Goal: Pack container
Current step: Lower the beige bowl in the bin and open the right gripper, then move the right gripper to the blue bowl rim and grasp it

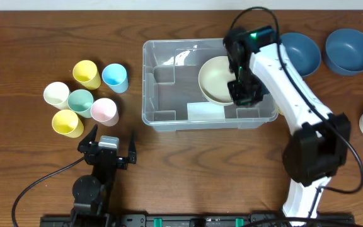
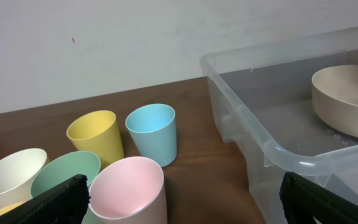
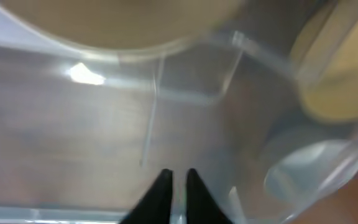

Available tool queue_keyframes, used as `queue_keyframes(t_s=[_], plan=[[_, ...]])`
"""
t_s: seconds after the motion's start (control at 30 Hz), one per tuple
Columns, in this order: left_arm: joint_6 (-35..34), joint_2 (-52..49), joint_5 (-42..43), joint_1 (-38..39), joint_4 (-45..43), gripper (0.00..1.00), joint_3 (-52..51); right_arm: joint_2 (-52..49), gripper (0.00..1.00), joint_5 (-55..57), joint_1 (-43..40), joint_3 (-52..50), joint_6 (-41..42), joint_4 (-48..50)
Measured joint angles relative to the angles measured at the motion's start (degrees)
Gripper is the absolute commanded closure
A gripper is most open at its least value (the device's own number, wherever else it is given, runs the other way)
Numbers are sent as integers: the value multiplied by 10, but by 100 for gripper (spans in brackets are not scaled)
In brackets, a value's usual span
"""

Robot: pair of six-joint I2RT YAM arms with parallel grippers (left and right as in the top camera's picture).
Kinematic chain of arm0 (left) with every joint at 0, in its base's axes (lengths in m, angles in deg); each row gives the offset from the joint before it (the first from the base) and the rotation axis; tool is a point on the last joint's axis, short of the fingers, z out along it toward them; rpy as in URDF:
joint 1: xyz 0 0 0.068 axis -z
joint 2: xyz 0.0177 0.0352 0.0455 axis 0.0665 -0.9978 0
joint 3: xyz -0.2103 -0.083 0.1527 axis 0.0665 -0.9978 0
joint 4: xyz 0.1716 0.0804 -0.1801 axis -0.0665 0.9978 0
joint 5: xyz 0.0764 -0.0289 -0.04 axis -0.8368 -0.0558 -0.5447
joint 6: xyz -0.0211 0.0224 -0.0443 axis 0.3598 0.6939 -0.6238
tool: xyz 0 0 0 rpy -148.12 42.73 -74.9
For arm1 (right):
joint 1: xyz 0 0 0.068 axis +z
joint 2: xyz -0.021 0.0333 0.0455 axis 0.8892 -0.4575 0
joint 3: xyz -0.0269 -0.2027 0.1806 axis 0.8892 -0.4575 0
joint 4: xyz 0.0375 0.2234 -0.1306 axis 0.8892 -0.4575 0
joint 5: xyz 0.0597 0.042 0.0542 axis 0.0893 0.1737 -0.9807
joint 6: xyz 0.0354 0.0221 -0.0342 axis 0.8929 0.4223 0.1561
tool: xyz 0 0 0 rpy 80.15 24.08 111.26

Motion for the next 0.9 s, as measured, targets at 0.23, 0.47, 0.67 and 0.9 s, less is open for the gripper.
queue_keyframes(t_s=[0.23,0.47,0.67,0.9], plan=[[0,0,0,0,0,2,0,10,64,24,-33,82,-9,38],[0,0,0,0,0,2,0,20,55,43,-147,151,-7,96],[0,0,0,0,0,2,0,10,55,45,-237,153,8,146],[0,0,0,0,0,2,0,-53,59,44,-298,153,45,172]])
